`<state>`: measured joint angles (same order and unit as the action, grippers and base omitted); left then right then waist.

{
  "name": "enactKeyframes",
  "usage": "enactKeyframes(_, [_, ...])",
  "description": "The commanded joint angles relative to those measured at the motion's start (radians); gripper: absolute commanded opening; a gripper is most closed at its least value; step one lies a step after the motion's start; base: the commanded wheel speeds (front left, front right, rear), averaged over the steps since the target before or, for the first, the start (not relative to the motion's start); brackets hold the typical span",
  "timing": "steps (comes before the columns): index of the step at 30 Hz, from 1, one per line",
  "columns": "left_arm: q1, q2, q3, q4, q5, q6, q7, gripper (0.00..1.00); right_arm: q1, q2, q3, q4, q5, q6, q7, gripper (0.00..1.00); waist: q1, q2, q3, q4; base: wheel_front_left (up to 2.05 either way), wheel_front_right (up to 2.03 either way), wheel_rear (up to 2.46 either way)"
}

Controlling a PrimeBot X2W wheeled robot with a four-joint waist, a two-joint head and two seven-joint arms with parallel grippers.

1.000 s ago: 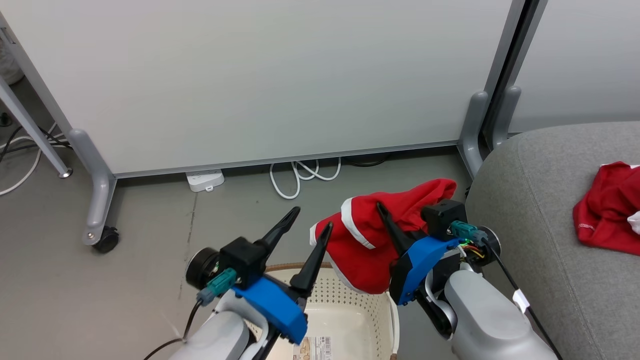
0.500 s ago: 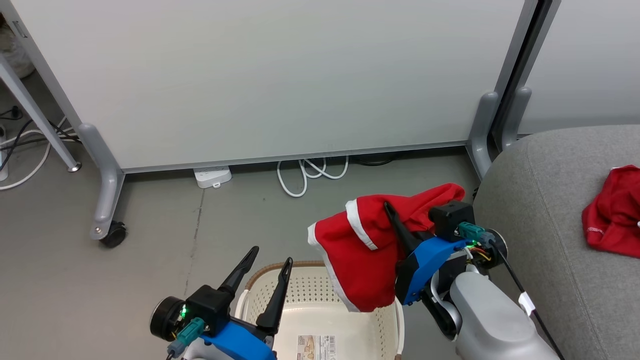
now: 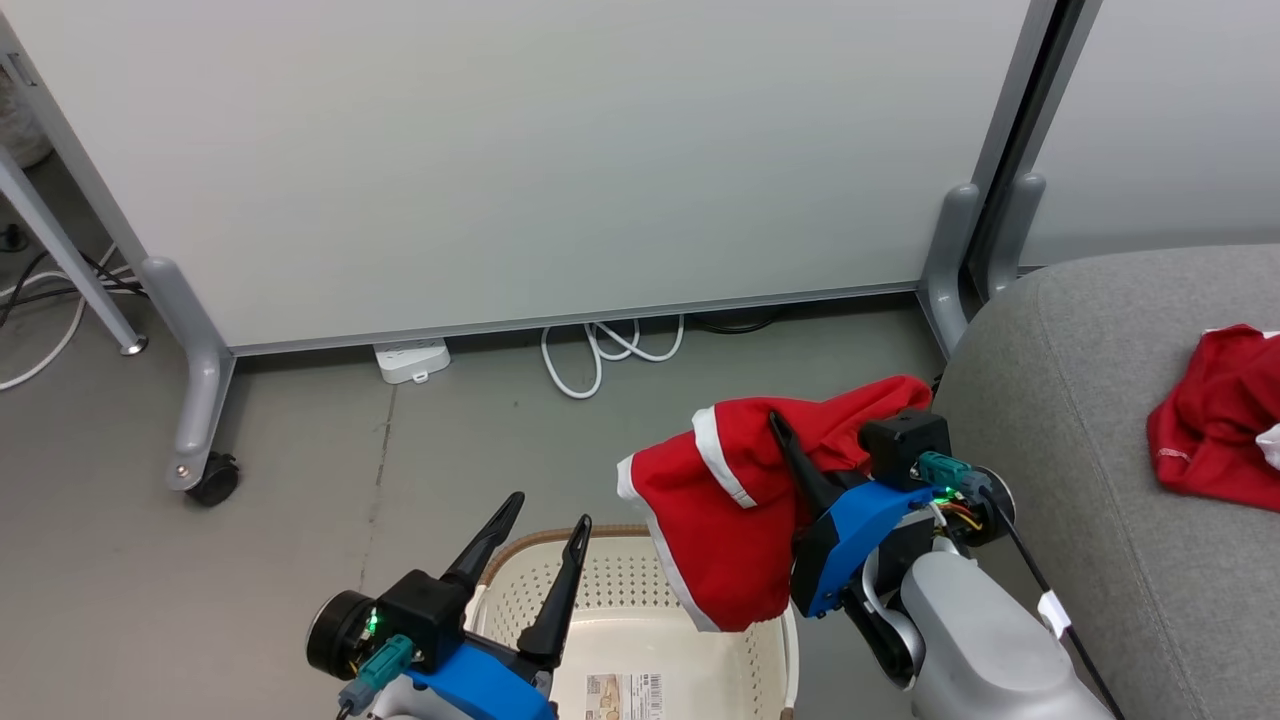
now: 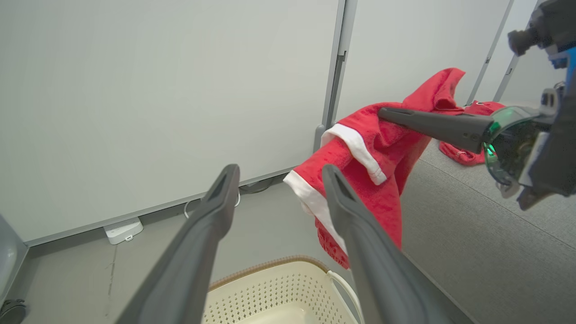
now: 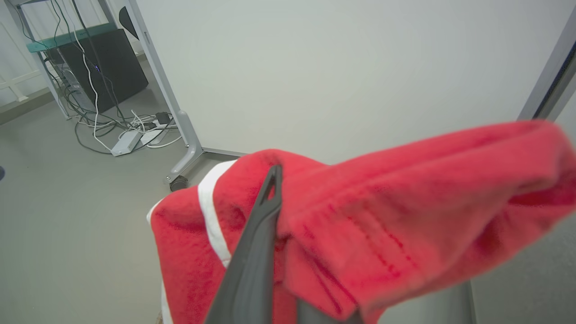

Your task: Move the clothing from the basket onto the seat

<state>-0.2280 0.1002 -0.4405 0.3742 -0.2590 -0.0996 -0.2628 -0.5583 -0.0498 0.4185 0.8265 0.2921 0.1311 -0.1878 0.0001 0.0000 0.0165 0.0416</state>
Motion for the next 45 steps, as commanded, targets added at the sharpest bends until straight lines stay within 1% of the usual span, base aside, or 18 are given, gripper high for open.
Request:
enactKeyframes(1, [0.01,-0.001,0.009,0.002,0.008,-0.005,-0.003,1.0,0.007,-0.001,0.0,-0.007,0.005,-0.001,0.001,0.0,-0.0001,0.0,0.001,-0.008,0.0,0.0,0.0])
enactKeyframes(8, [0.017,-0.009,0.035,0.003,0.028,-0.017,-0.003,1.0,-0.002,-0.001,0.0,-0.016,-0.003,-0.001,0.007,0.0,-0.0001,0.0,0.01,-0.074,0.0,0.0,0.0])
enactKeyframes(23, [-0.014,-0.028,0.044,-0.005,0.049,-0.029,-0.003,1.0,-0.008,-0.001,-0.019,-0.025,-0.014,-0.001,0.01,0.0,-0.0001,0.0,0.036,-0.327,0.0,0.0,0.0])
enactKeyframes(32, [-0.027,-0.019,0.043,-0.002,0.057,-0.031,-0.003,1.0,-0.001,-0.001,0.0,-0.043,0.014,-0.001,0.008,0.0,-0.0001,0.0,0.059,-0.452,0.0,0.0,0.0])
enactKeyframes(38, [-0.038,-0.01,0.032,-0.003,0.055,-0.032,-0.003,1.0,0.004,-0.001,-0.006,-0.038,0.017,-0.001,-0.001,0.0,-0.0001,0.0,0.079,-0.501,0.0,0.0,0.0])
enactKeyframes(45, [-0.041,-0.001,0.023,-0.005,0.049,-0.032,-0.003,1.0,0.008,0.0,-0.005,-0.031,0.026,-0.001,-0.009,0.0,-0.0001,0.0,0.091,-0.519,0.0,0.0,0.0])
